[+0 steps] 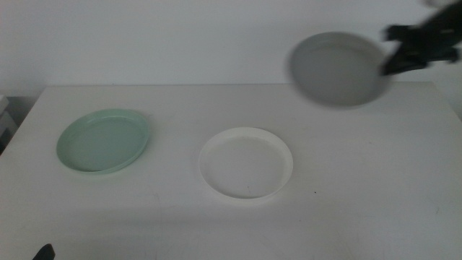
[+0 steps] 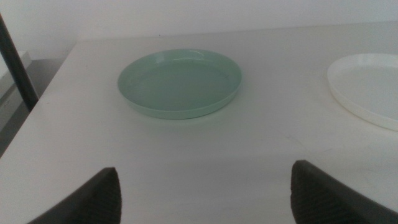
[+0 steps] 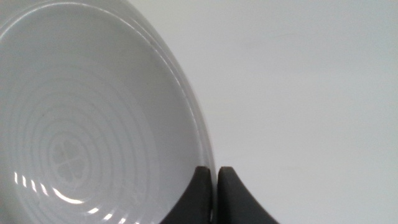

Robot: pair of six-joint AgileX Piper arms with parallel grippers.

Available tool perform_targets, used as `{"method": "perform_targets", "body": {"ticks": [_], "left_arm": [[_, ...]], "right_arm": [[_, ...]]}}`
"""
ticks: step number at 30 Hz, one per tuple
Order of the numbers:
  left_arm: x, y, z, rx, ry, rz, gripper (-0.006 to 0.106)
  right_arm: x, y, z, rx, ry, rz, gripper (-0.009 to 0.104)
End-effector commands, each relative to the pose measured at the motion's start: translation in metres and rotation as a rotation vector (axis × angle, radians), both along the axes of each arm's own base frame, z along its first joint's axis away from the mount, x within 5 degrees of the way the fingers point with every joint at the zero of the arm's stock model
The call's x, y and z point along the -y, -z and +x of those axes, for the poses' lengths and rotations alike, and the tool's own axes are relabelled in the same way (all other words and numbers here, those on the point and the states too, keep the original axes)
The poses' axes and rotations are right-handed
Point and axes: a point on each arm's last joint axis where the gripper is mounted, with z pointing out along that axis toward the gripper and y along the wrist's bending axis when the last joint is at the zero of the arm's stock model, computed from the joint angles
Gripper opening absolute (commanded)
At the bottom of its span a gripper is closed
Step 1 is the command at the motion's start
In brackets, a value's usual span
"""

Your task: Stack the three bowls on top of each other.

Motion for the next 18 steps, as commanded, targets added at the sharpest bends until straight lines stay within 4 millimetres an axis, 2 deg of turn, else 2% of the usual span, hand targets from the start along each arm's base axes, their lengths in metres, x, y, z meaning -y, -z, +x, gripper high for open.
{"method": "perform_targets", "body": {"ticks": [1,3,6,10,14,18], "left_arm": [[-0.001,-0.009,0.000,0.084,-0.017,-0.022,0.105],[-0.001,-0.009,0.000,0.084,-0.017,-0.022,0.105],[-0.001,-0.009,0.000,0.084,-0.017,-0.022,0.105],[-0.001,-0.009,0.000,0.084,-0.017,-0.022,0.105],[-0.001,-0.009,0.000,0.084,-0.017,-0.022,0.105],[-0.001,-0.009,0.000,0.084,-0.017,-0.022,0.105]], "right_arm": [[-0.041,-0.030,-0.010,0.089,-0.075,0.011,-0.001],[-0.074,-0.025,-0.011,0.086,-0.124,-0.019,-0.001],[-0.109,-0.017,-0.013,0.084,-0.164,-0.063,-0.001],[-0.145,0.002,-0.016,0.047,-0.224,-0.094,-0.001],[-0.168,0.022,-0.017,0.003,-0.276,-0.101,-0.001],[-0.178,0.045,-0.013,-0.049,-0.296,-0.111,-0.001]]}}
